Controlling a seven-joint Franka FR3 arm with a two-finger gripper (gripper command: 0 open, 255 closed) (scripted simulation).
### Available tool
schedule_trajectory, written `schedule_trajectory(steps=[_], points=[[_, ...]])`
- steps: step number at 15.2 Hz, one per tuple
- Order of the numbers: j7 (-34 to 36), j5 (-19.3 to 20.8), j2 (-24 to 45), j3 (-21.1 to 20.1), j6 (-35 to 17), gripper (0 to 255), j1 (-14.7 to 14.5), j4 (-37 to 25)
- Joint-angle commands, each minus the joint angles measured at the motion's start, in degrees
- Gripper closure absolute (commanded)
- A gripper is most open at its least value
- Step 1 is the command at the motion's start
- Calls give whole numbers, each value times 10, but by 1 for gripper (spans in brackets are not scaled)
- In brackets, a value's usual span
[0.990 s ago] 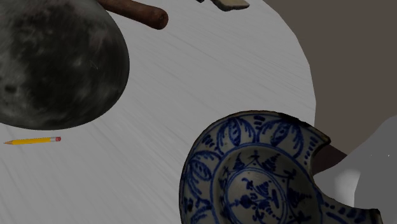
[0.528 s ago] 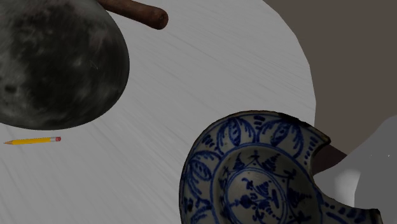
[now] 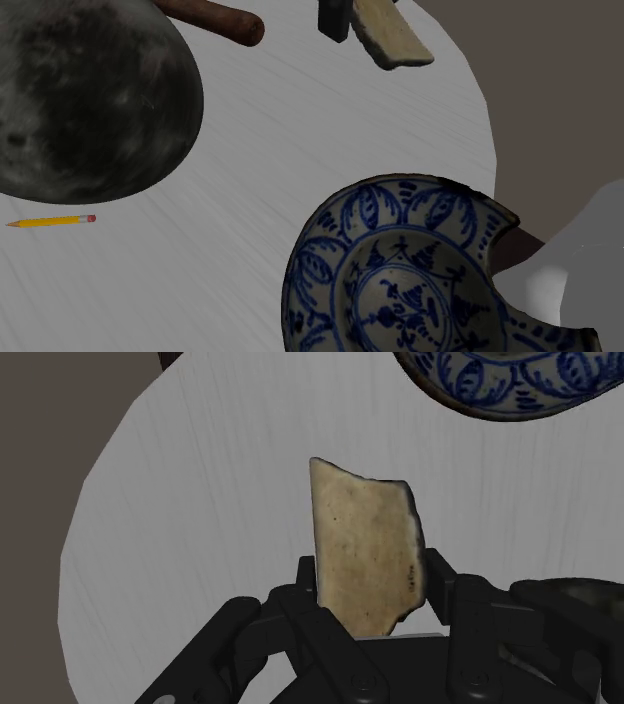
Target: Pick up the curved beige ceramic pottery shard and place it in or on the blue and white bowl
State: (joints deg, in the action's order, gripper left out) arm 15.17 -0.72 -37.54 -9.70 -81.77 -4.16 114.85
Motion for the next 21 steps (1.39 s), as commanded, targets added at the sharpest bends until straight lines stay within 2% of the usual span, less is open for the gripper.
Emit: schedule_trajectory(steps=[1,12,21], points=[[24,-13,-20,-19,13,255,-7,8],[149,-98,-101,-122,79,255,-42,13],[147,-111,-139,-130,22,255,-52,107]])
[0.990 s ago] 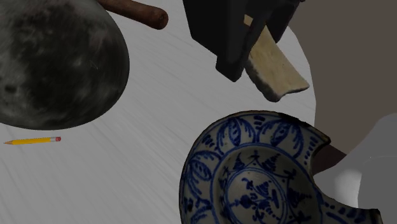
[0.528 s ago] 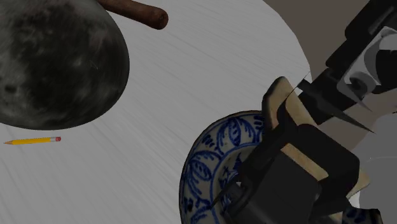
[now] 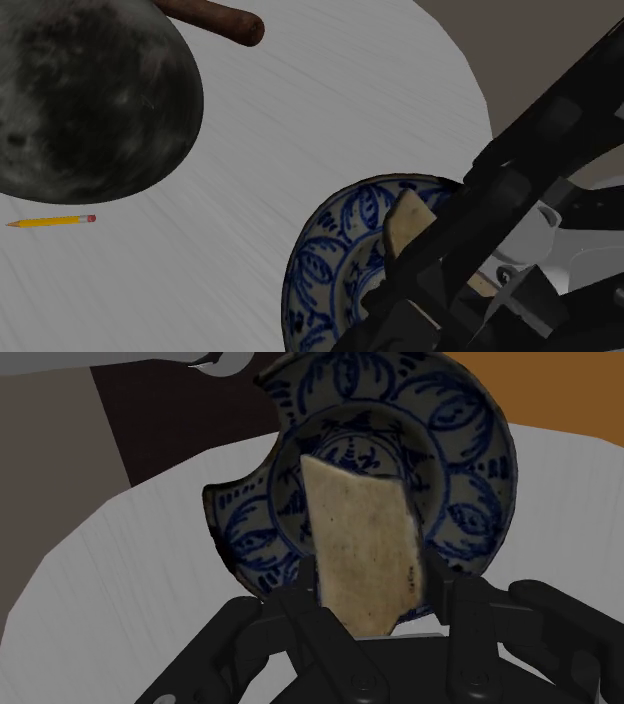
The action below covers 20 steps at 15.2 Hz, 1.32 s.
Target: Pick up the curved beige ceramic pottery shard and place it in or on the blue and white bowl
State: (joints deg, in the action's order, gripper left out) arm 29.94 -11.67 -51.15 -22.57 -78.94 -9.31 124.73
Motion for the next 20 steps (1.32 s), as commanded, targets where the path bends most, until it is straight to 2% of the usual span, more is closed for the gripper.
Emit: schedule_trajectory(steps=[1,5,13,14,19,20], points=[[0,-3,-7,-2,-12,255,-2,19],[-1,-9,-21,-7,-37,255,-7,58],[-1,-9,-21,-7,-37,255,-7,58],[-1,-9,-21,-7,-37,0,-7,58],[-1,-9,-21,-7,-37,0,-7,58],[1,-6,-13,-5,-21,0,-4,34]])
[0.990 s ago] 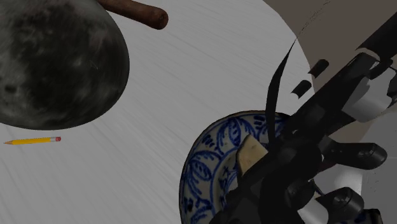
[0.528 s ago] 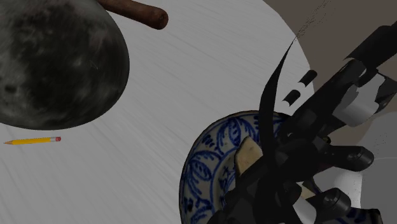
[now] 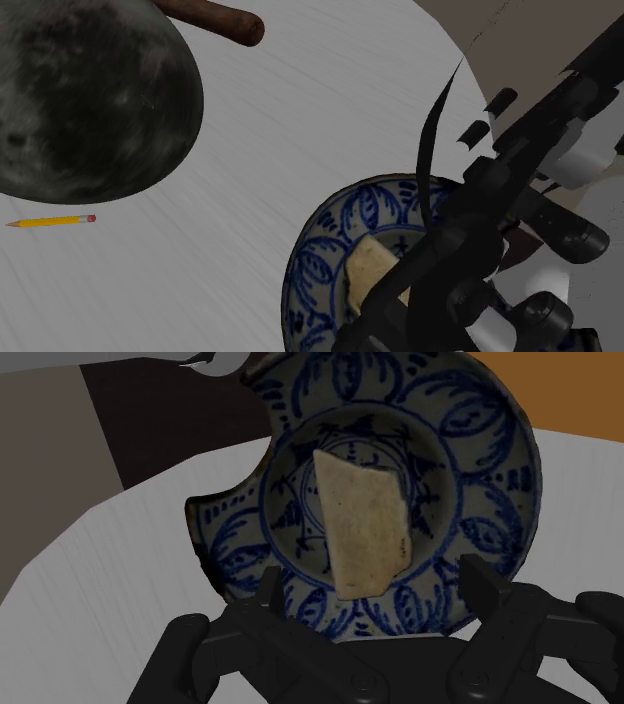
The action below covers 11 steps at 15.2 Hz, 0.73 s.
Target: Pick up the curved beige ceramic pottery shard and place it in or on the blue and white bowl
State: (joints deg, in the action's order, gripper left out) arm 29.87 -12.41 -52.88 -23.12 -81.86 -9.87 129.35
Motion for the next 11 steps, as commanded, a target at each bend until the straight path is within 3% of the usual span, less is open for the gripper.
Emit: schedule_trajectory(steps=[1,3,11], points=[[3,4,13,2,24,0,4,-37],[6,9,29,5,53,0,8,-83],[6,9,29,5,53,0,8,-83]])
